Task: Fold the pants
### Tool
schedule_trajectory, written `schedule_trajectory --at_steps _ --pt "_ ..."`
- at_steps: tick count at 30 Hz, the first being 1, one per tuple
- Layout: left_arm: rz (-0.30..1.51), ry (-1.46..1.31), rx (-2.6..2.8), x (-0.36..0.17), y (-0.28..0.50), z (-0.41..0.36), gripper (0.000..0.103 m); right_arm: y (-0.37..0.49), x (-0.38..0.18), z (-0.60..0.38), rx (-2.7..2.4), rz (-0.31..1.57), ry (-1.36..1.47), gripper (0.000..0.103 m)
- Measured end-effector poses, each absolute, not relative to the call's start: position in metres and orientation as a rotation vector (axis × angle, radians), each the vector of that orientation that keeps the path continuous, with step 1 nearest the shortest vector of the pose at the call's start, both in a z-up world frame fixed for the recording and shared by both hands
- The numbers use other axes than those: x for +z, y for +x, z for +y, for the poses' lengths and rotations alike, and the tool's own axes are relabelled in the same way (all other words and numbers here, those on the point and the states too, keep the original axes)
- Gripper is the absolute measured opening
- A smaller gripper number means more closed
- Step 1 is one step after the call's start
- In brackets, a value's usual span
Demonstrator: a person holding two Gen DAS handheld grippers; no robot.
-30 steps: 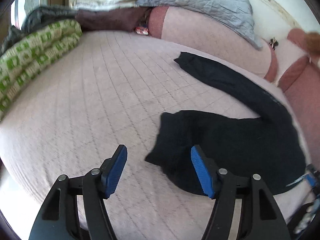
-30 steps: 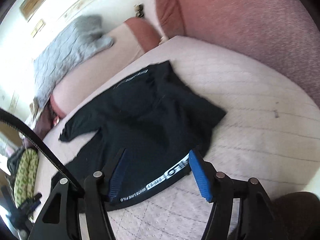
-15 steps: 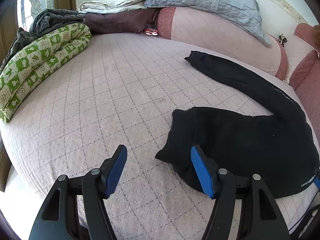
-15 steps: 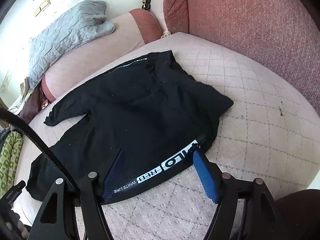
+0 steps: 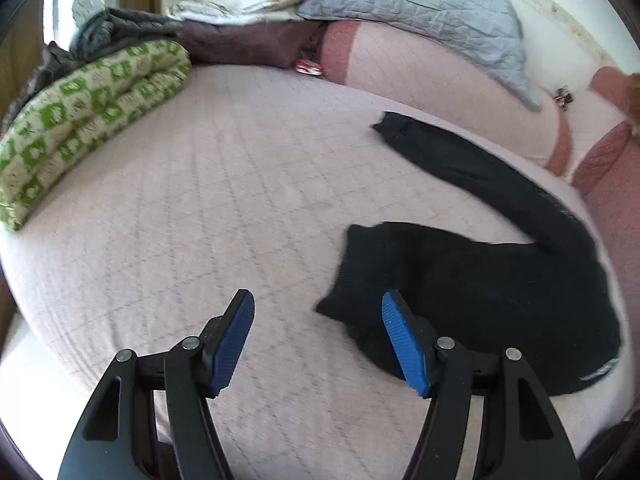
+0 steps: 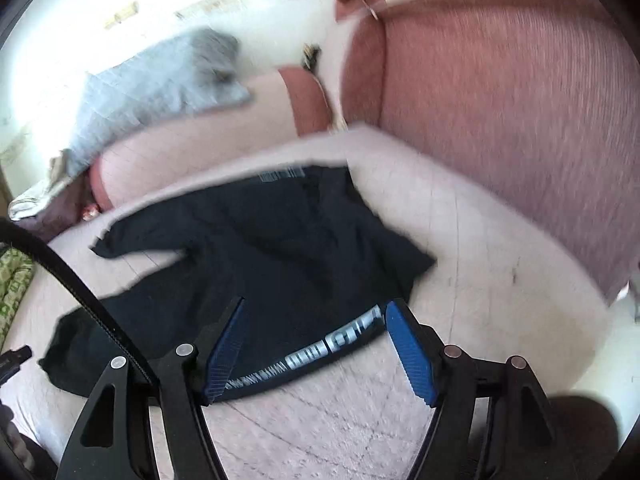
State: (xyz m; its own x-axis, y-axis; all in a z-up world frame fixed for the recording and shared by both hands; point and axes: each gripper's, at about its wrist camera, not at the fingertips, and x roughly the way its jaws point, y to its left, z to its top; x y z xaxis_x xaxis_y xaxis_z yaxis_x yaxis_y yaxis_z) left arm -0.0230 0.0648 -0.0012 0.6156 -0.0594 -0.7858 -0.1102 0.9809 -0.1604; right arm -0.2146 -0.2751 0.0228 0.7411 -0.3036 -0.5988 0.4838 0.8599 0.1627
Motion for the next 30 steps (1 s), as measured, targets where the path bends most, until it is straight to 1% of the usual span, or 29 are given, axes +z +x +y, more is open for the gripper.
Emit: schedule_trajectory --at_steps 2,4,9,10,12,17,21,25,30 --pt "0.913 -0.188 0.007 0.007 -0.017 0.062 0.067 -0.209 0.046 -0.28 -0.39 0.566 0.302 0.085" --pt "0.908 -0.164 -0.006 0.016 -0.007 0.058 0.068 -0.194 0.063 -0.29 -0.334 0.561 0.289 0.089" --pt "0.939 -0.142 -0.04 0.038 0.05 0.05 0.074 -0.133 0.077 -0.316 -0.27 0.621 0.256 0.089" --pt "0.949 -0.139 -0.051 0.041 0.063 0.047 0.078 -0.116 0.078 -0.322 -0.27 0.629 0.237 0.089" --pt "0.966 -0.129 -0.075 0.045 0.098 0.04 0.079 -0.089 0.076 -0.333 -0.261 0.655 0.214 0.089" --pt "1.011 -0.108 -0.094 0.033 0.183 0.026 0.079 -0.007 0.054 -0.36 -0.219 0.757 0.152 0.089" --pt "1.075 -0.142 -0.138 0.002 0.258 0.018 0.079 0.064 0.024 -0.371 -0.144 0.869 0.079 0.088" --pt "1.108 -0.167 -0.157 -0.024 0.313 0.011 0.079 0.133 -0.007 -0.379 -0.047 0.962 0.097 0.088" --pt "1.155 -0.142 -0.188 -0.056 0.361 -0.002 0.079 0.184 -0.033 -0.387 0.011 1.036 0.115 0.088"
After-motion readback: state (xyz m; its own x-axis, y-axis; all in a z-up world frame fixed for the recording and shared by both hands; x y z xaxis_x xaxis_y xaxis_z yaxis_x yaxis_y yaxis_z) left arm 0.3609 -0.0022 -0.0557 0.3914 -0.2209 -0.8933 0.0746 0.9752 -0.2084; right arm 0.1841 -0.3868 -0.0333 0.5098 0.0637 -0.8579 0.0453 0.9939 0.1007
